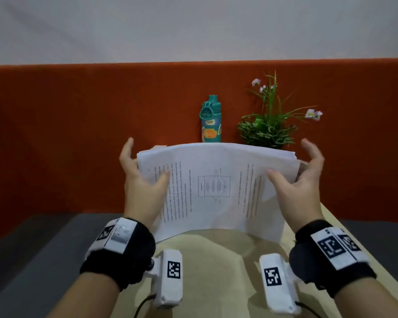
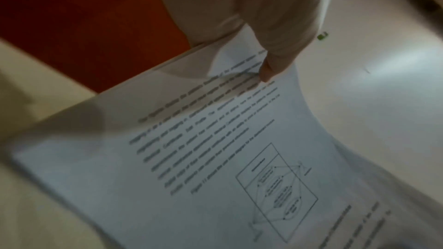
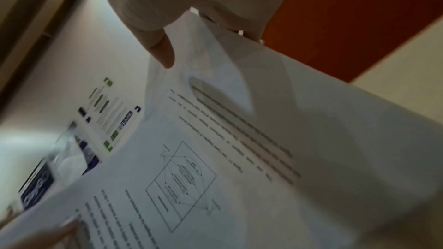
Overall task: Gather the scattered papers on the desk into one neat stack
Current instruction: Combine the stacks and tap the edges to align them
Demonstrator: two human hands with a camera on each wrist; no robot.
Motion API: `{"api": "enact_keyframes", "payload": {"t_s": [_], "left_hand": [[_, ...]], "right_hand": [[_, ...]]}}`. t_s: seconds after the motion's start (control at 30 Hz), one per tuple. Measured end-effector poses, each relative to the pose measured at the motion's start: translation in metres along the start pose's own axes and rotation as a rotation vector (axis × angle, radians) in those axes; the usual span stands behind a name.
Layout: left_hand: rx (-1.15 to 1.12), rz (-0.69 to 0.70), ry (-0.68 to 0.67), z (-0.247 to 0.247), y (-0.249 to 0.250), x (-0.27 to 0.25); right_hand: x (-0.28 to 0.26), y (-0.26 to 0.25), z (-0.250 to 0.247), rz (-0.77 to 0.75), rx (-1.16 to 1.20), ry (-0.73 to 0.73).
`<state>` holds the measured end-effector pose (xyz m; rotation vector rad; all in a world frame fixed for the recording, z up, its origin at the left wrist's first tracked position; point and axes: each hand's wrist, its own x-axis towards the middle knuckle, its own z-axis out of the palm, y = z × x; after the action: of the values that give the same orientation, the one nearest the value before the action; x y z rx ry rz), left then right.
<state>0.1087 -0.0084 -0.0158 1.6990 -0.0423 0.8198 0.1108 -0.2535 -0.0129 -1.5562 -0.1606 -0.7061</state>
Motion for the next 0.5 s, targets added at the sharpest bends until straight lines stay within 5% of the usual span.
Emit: {"api": "enact_keyframes", "payload": {"t_s": [0.2,0.4,0.5], "left_hand": [[0.381,0.237,-0.03,-0.006,0.01,0.012],[0.372,0.218,-0.036,-0.009,0.011,0.01],[0.181,0.049,-0.021,-0.008,0.009,0.008]], "right_hand": [[0.009,-0.01,-0.003,-0.159,-0.372,-0.081],[0.013,-0.012,-0.005,-0.098,-0.311,-0.102],[0.016,-0.006,-0.005,0.004,-0.152,-0.06]]}}
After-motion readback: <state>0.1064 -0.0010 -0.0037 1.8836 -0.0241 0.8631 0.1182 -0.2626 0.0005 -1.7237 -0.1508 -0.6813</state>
